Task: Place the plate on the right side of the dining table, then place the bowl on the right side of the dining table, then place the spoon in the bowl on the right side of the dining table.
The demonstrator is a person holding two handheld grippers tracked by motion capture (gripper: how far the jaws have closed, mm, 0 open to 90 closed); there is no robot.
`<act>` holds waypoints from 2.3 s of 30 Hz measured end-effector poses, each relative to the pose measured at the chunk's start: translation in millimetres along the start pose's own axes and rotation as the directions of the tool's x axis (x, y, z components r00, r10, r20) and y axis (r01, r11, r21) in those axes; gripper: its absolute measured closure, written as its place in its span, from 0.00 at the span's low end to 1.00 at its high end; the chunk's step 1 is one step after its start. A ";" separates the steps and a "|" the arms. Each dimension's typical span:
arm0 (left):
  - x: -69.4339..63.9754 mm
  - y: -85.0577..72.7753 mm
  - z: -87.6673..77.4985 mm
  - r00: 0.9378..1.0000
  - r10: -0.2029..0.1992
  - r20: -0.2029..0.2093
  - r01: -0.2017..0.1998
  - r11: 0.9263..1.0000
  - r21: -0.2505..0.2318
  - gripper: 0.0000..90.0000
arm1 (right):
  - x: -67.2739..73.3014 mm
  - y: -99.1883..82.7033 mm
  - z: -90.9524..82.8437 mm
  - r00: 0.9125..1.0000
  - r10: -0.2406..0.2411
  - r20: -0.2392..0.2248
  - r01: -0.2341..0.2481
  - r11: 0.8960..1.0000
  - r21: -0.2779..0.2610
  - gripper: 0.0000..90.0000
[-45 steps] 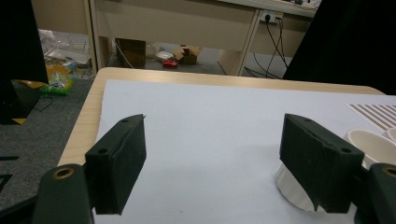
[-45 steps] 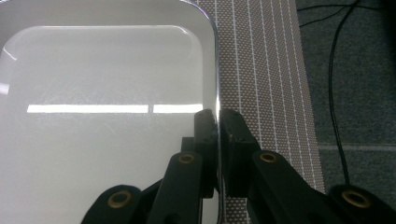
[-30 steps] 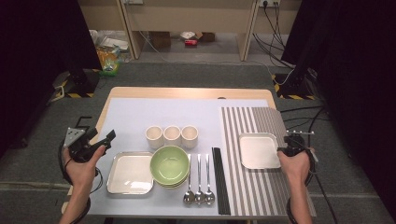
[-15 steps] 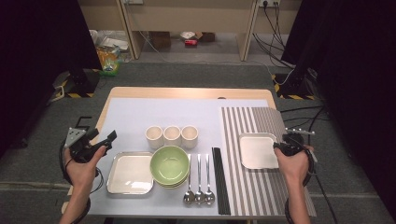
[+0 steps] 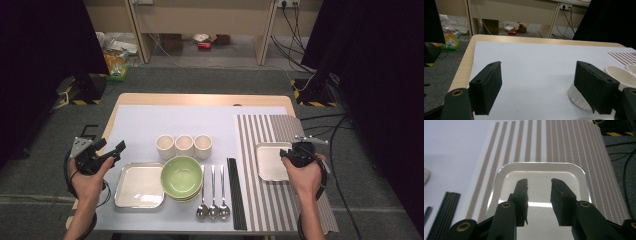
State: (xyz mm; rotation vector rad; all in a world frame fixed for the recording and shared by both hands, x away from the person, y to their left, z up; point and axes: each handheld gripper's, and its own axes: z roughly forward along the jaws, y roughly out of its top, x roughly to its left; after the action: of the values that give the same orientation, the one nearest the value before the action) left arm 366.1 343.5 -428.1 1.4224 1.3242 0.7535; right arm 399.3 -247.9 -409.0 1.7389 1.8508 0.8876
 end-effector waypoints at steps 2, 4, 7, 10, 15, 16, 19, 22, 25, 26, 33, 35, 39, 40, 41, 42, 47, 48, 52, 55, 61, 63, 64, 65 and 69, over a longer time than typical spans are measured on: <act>0.2 0.1 -0.3 1.000 0.001 -0.001 -0.001 1.000 -0.001 0.24 | 6.8 0.8 -2.4 1.000 -0.014 -0.011 0.014 1.000 -0.005 0.74; 0.6 0.2 -0.6 1.000 0.001 -0.001 -0.001 1.000 -0.002 0.24 | 12.9 1.3 -4.7 0.999 -0.021 -0.026 0.021 1.000 -0.014 0.74; 0.8 0.4 -0.9 1.000 0.001 -0.002 -0.001 1.000 -0.003 0.24 | 22.5 2.1 -8.0 0.998 -0.041 -0.043 0.040 0.999 -0.022 0.74; 1.0 0.5 -1.2 1.000 0.003 -0.004 -0.003 1.000 -0.002 0.24 | 31.9 3.1 -10.2 0.996 -0.059 -0.067 0.058 0.998 -0.028 0.74; 1.2 0.5 -1.7 1.000 0.007 -0.006 -0.007 1.000 -0.002 0.24 | 46.6 3.8 -13.4 0.992 -0.087 -0.092 0.084 0.996 -0.038 0.73; 1.3 0.5 -1.8 1.000 0.007 -0.006 -0.007 1.000 -0.002 0.24 | 48.8 3.9 -13.9 0.991 -0.090 -0.097 0.086 0.996 -0.037 0.73; 1.4 0.8 -2.2 1.000 0.009 -0.007 -0.009 1.000 -0.002 0.24 | 57.6 4.5 -15.8 0.988 -0.105 -0.111 0.101 0.994 -0.040 0.73; 1.5 0.8 -2.3 1.000 0.010 -0.007 -0.010 1.000 -0.001 0.24 | 65.2 5.2 -17.3 0.985 -0.117 -0.125 0.112 0.993 -0.047 0.73; 1.5 0.6 -2.3 1.000 0.011 -0.007 -0.011 1.000 -0.001 0.24 | 72.8 5.9 -19.1 0.981 -0.127 -0.144 0.121 0.991 -0.050 0.72; 1.5 0.6 -2.4 1.000 0.012 -0.007 -0.012 1.000 0.000 0.24 | 75.4 6.3 -19.9 0.981 -0.129 -0.146 0.122 0.991 -0.051 0.72; 1.6 0.5 -2.0 1.000 0.013 -0.008 -0.013 1.000 0.001 0.24 | 91.5 8.0 -22.9 0.973 -0.151 -0.175 0.141 0.988 -0.065 0.72; 1.4 0.4 -2.0 1.000 0.013 -0.007 -0.013 1.000 0.001 0.24 | 95.6 8.5 -23.0 0.971 -0.155 -0.180 0.145 0.987 -0.069 0.72; 1.6 0.7 -2.4 1.000 0.015 -0.007 -0.015 1.000 0.001 0.24 | 102.3 9.3 -23.8 0.967 -0.171 -0.189 0.161 0.984 -0.071 0.71; 1.5 0.7 -2.2 1.000 0.016 -0.008 -0.016 1.000 0.001 0.24 | 103.7 9.4 -24.3 0.966 -0.173 -0.191 0.162 0.984 -0.071 0.71; 1.5 0.6 -2.0 1.000 0.015 -0.008 -0.015 1.000 0.001 0.24 | 105.1 9.5 -24.8 0.966 -0.171 -0.195 0.160 0.985 -0.071 0.71; 1.6 0.6 -1.7 1.000 0.014 -0.009 -0.014 1.000 0.002 0.24 | 106.4 9.7 -25.2 0.964 -0.176 -0.198 0.164 0.984 -0.075 0.71; 1.2 1.2 0.0 1.000 0.017 -0.011 -0.017 1.000 0.004 0.24 | 114.9 10.8 -27.7 0.958 -0.186 -0.219 0.172 0.982 -0.080 0.71; 0.9 1.3 -0.1 1.000 0.020 -0.012 -0.020 1.000 0.004 0.24 | 116.8 11.3 -28.0 0.956 -0.192 -0.222 0.178 0.980 -0.084 0.71; 1.0 0.8 -1.0 1.000 0.019 -0.014 -0.019 1.000 0.003 0.24 | 124.6 13.4 -28.4 0.950 -0.203 -0.236 0.187 0.978 -0.090 0.71; 1.5 0.4 -2.1 1.000 0.016 -0.012 -0.016 1.000 0.003 0.24 | 128.8 14.1 -28.2 0.948 -0.207 -0.242 0.190 0.978 -0.090 0.71; 4.3 1.2 -5.8 1.000 0.011 -0.019 -0.011 1.000 -0.005 0.24 | 136.2 16.0 -29.0 0.943 -0.219 -0.251 0.202 0.975 -0.095 0.71; 5.2 1.6 -6.6 1.000 0.007 -0.021 -0.007 1.000 -0.006 0.24 | 138.4 16.7 -29.1 0.941 -0.224 -0.253 0.206 0.974 -0.094 0.70; 5.3 1.9 -6.7 1.000 0.008 -0.022 -0.008 1.000 -0.007 0.24 | 139.7 16.9 -29.3 0.941 -0.222 -0.255 0.205 0.975 -0.091 0.70; 5.3 2.3 -6.7 1.000 0.010 -0.023 -0.010 1.000 -0.008 0.24 | 140.4 17.2 -29.1 0.939 -0.227 -0.259 0.210 0.973 -0.094 0.70; 4.5 1.3 -5.4 1.000 0.013 -0.021 -0.013 1.000 -0.004 0.24 | 143.3 18.4 -28.3 0.934 -0.240 -0.264 0.220 0.970 -0.102 0.70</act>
State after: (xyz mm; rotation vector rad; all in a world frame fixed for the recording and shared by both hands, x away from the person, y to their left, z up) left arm 362.5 349.3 -426.1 1.4252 1.3298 0.7811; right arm 377.0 -110.4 -361.3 1.3749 2.1177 1.1278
